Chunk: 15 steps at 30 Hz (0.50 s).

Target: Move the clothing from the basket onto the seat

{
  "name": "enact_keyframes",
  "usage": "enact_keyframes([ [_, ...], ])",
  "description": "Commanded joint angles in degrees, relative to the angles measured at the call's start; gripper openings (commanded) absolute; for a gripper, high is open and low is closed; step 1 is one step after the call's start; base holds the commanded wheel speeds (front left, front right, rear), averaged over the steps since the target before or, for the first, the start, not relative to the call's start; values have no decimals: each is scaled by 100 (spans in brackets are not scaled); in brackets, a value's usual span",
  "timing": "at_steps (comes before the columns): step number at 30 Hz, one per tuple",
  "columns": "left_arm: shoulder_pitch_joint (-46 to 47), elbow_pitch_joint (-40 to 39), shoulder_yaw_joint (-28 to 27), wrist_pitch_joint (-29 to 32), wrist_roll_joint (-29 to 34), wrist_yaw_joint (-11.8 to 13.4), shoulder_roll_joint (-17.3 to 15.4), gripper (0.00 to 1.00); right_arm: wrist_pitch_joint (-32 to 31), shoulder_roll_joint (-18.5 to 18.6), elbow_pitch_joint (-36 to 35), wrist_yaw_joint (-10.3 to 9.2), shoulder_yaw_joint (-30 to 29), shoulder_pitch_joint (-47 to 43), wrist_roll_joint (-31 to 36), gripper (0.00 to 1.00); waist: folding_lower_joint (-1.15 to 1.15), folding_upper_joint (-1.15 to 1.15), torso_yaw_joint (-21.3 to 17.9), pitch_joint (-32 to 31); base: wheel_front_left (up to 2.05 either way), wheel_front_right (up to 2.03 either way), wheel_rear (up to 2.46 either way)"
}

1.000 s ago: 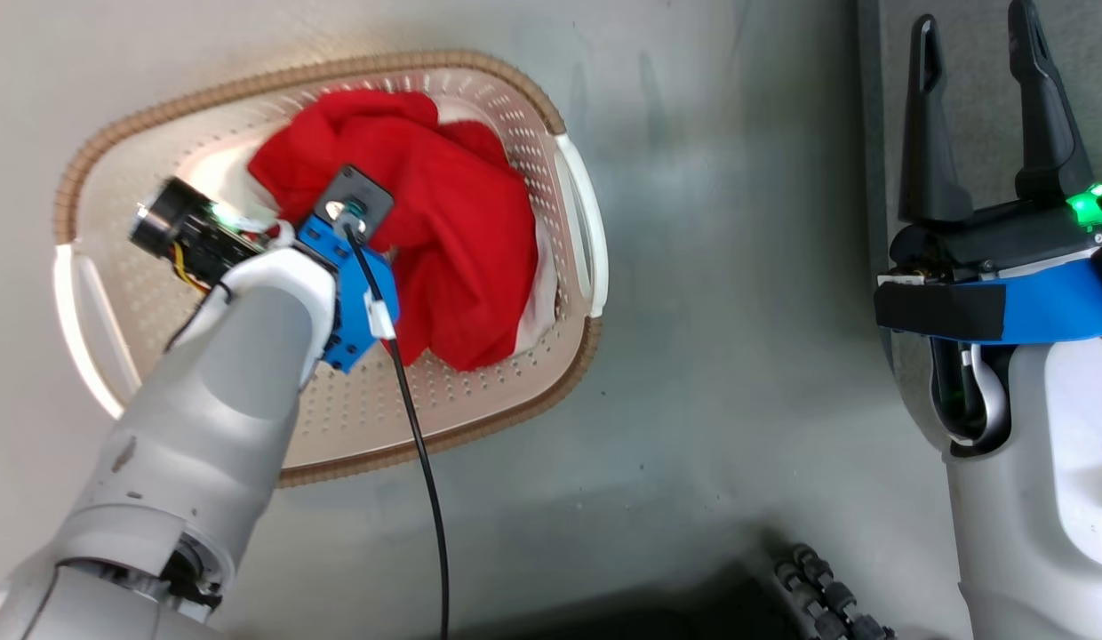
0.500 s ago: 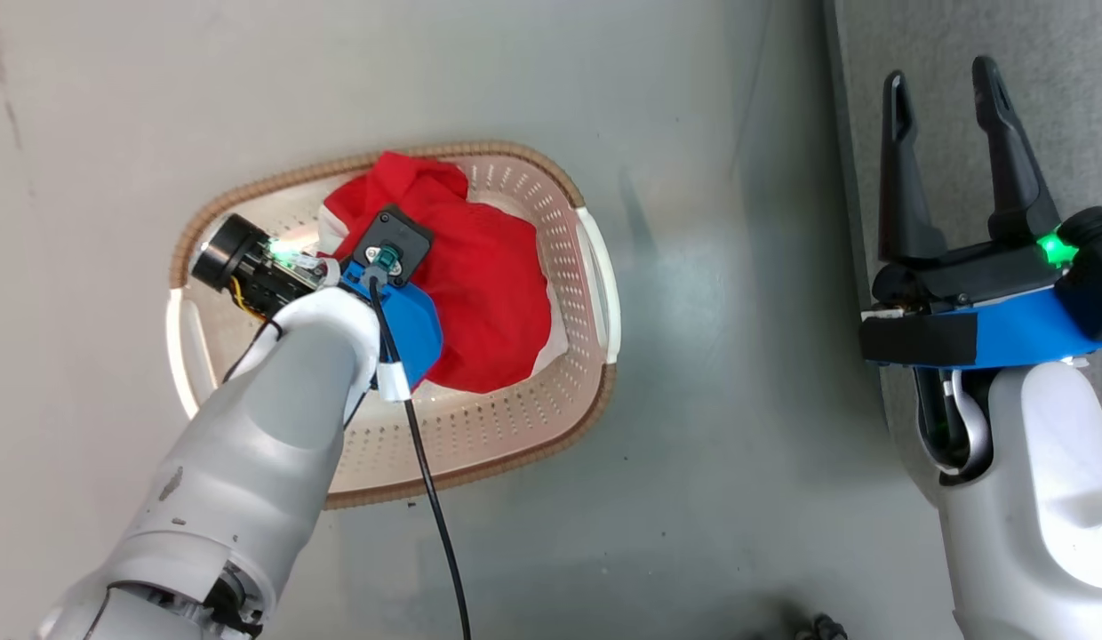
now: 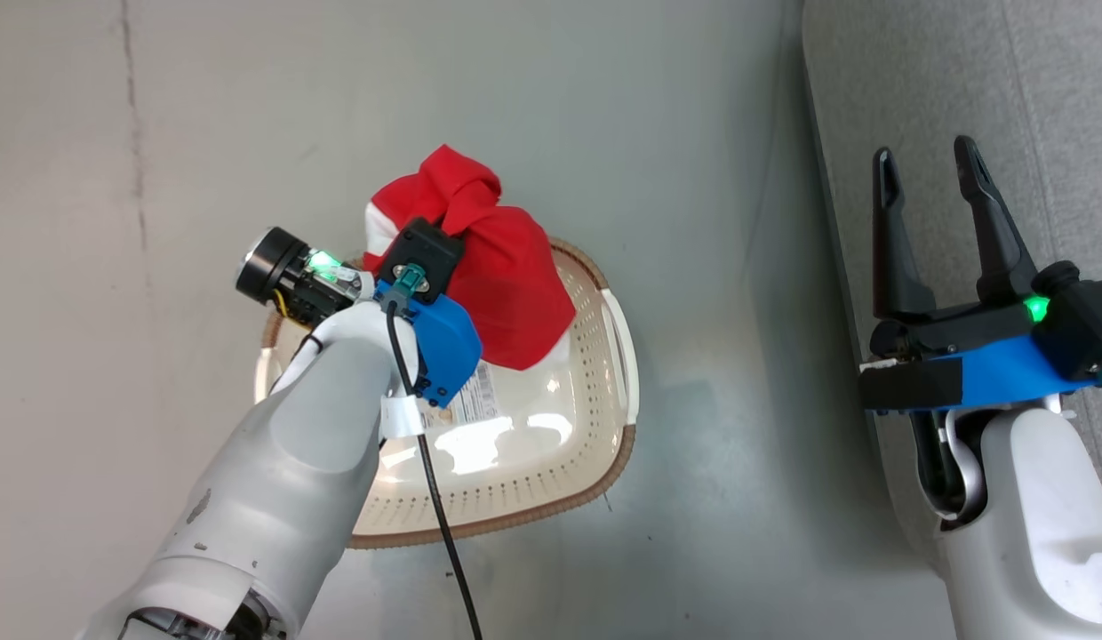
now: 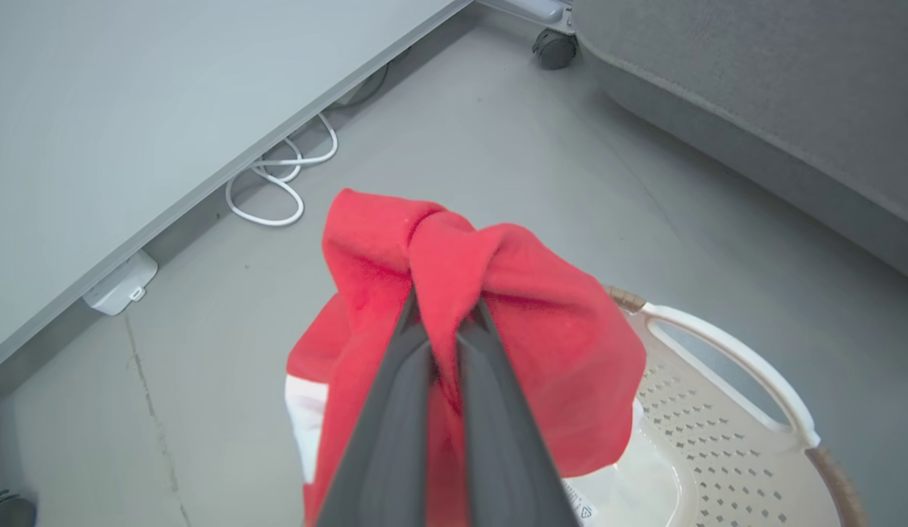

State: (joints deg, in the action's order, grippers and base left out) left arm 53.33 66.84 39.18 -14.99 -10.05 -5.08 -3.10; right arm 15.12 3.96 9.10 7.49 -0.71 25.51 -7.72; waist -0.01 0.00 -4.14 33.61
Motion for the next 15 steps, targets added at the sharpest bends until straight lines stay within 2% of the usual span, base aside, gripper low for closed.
enact_keyframes([
  [1, -74, -148, -54, -24, -41, 23, 5, 0, 5, 35, 28, 1, -24, -95, -23, 100, 1, 0, 97, -269, 0, 0, 0],
  [15, -440, -1428, -342, -27, -113, 73, -205, 0, 5, -25, 238, 1, 27, -484, -46, 100, 1, 0, 126, -1301, 0, 0, 0],
])
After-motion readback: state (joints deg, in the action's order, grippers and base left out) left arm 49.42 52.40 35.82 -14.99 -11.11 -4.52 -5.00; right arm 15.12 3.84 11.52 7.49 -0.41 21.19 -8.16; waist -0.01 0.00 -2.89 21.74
